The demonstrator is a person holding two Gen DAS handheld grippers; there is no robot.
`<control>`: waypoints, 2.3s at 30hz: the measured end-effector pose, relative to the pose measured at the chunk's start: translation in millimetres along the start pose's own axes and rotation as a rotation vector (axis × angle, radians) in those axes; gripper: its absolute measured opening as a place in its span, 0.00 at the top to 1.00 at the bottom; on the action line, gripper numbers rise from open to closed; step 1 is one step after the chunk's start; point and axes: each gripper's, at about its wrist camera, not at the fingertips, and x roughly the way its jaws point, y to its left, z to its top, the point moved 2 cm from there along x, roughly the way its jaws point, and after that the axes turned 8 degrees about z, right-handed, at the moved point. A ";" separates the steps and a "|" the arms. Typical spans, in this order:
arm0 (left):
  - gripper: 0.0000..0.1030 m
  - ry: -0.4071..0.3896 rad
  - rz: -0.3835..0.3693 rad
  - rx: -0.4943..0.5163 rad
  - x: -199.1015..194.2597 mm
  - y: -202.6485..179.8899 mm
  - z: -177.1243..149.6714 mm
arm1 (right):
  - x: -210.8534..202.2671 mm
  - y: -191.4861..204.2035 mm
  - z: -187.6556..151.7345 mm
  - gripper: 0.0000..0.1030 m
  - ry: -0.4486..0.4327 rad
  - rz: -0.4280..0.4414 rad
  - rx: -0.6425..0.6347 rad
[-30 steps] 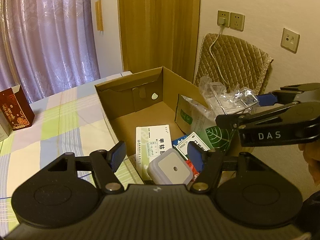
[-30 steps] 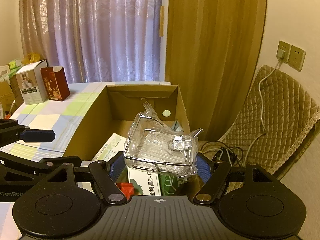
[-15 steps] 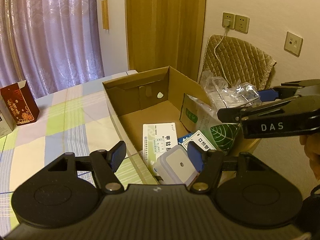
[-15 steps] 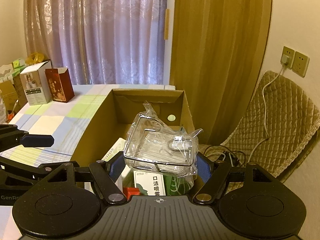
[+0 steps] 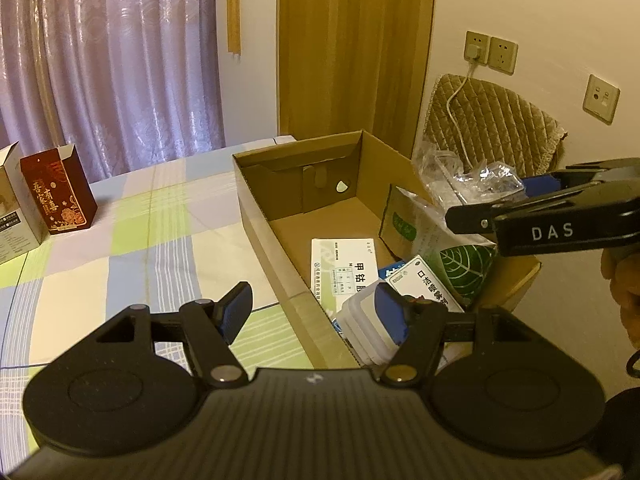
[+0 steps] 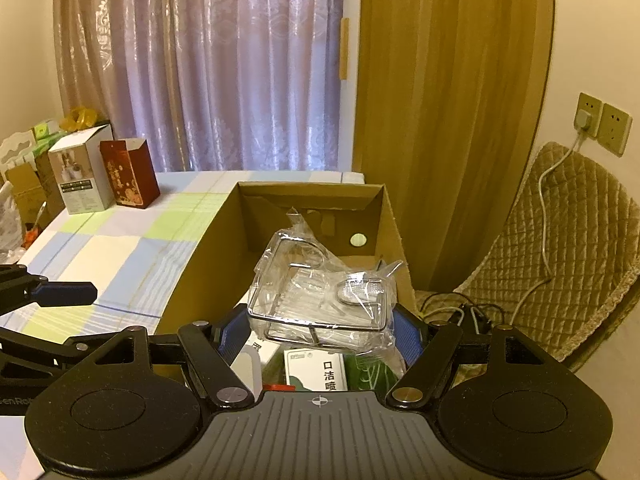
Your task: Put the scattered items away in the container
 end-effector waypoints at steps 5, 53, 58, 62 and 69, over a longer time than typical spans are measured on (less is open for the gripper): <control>0.38 0.003 0.002 -0.001 0.2 0.7 -0.8 | 4.0 -0.2 -0.7 0.26 0.002 0.001 0.003; 0.36 0.043 0.027 -0.047 -45.2 1.9 -28.4 | -44.8 8.8 -37.3 0.03 0.078 -0.008 0.057; 0.32 0.052 0.034 -0.062 -59.0 -1.1 -31.6 | -53.5 15.3 -38.8 0.03 0.093 -0.002 0.053; 0.27 0.056 0.034 -0.068 -70.6 -5.7 -35.1 | -64.8 17.7 -42.7 0.03 0.099 -0.001 0.062; 0.16 0.065 0.040 -0.070 -86.1 -13.4 -40.8 | -86.0 20.6 -51.7 0.03 0.096 -0.010 0.076</control>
